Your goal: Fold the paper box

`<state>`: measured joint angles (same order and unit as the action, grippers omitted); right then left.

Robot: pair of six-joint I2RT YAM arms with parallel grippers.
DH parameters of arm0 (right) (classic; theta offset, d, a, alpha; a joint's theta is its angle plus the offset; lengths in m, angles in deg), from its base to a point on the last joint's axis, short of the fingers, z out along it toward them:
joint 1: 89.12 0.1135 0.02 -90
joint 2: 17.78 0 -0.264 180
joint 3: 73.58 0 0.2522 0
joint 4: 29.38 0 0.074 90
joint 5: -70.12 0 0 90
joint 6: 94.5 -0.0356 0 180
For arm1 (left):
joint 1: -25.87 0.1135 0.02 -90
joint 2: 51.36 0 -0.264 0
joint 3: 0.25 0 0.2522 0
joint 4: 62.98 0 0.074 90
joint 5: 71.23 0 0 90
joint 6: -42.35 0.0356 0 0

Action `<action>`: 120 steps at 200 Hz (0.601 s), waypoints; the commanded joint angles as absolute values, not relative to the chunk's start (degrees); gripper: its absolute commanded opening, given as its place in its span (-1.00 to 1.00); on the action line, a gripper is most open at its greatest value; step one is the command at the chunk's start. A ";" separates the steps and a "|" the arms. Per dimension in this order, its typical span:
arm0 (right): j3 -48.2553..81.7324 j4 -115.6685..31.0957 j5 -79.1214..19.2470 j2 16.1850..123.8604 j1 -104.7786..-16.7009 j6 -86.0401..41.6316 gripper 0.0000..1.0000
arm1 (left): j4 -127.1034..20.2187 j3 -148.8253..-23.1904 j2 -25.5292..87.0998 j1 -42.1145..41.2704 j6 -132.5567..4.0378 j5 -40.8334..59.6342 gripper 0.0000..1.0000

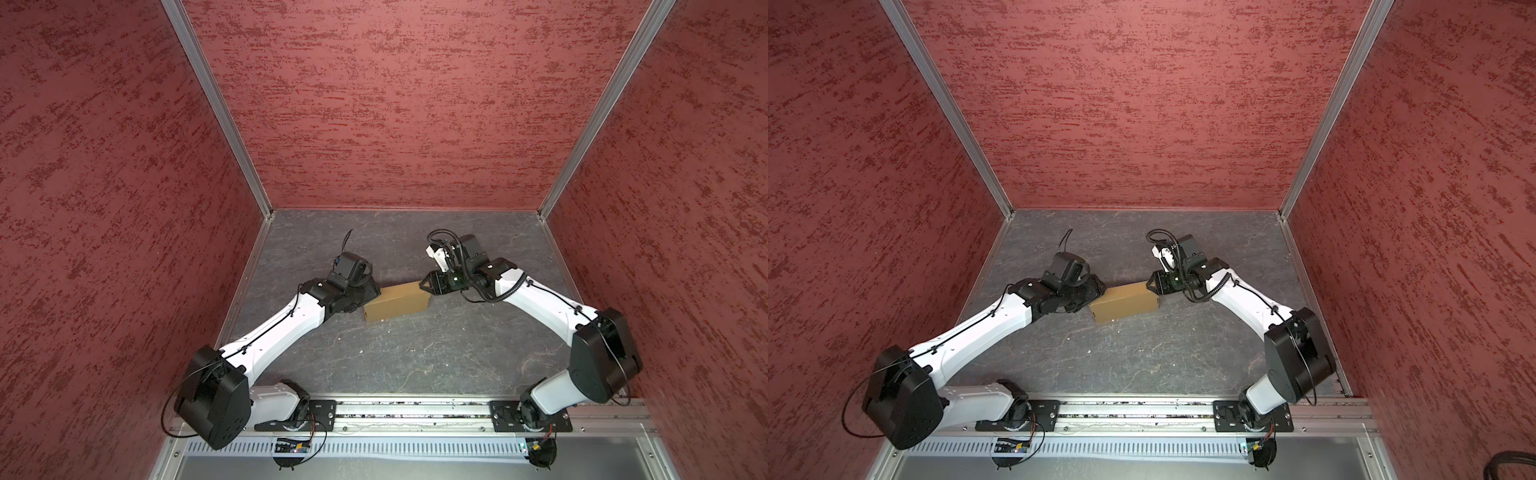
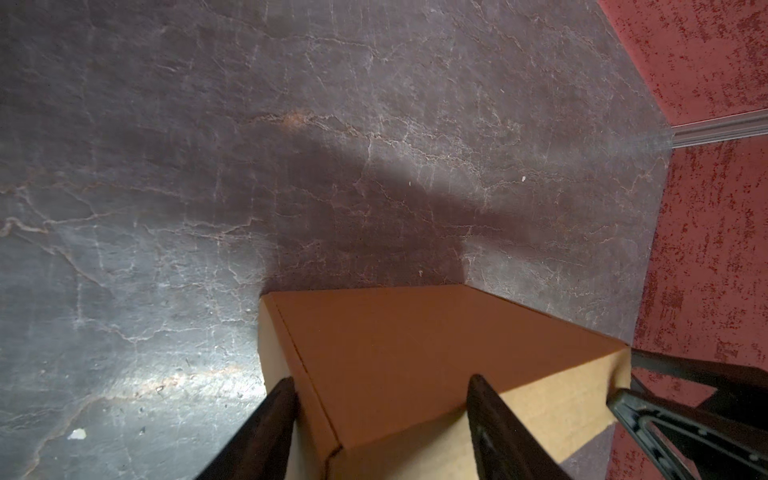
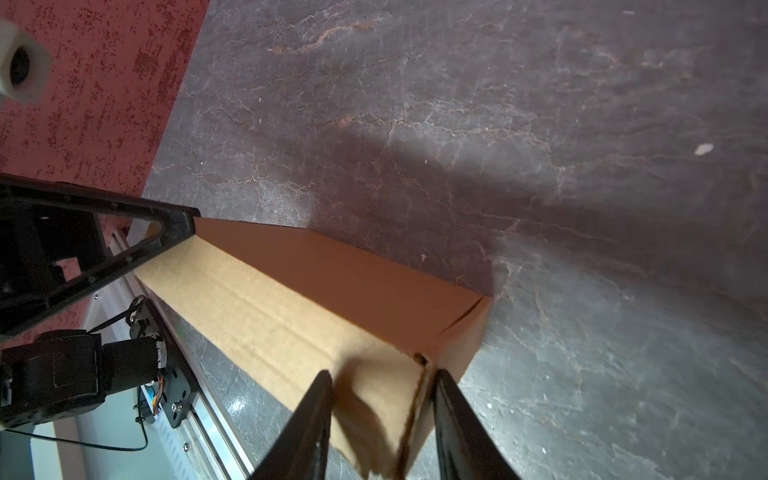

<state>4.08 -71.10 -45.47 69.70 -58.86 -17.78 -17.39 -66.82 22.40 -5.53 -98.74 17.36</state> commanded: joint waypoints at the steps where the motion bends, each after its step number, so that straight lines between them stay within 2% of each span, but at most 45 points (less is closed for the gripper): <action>1: 1.28 -69.59 -48.06 67.66 -55.62 -19.93 -0.19 | -18.76 -66.59 23.62 -7.23 -96.74 14.70 0.29; 120: -11.43 -64.23 -45.37 57.03 -51.14 -24.36 -0.13 | -16.20 -58.72 12.89 -18.65 -104.89 26.51 0.29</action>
<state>-9.23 -65.51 -42.08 58.21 -53.44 -22.53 -16.12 -60.18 14.03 -16.37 -102.22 27.96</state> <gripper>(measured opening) 0.424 0.644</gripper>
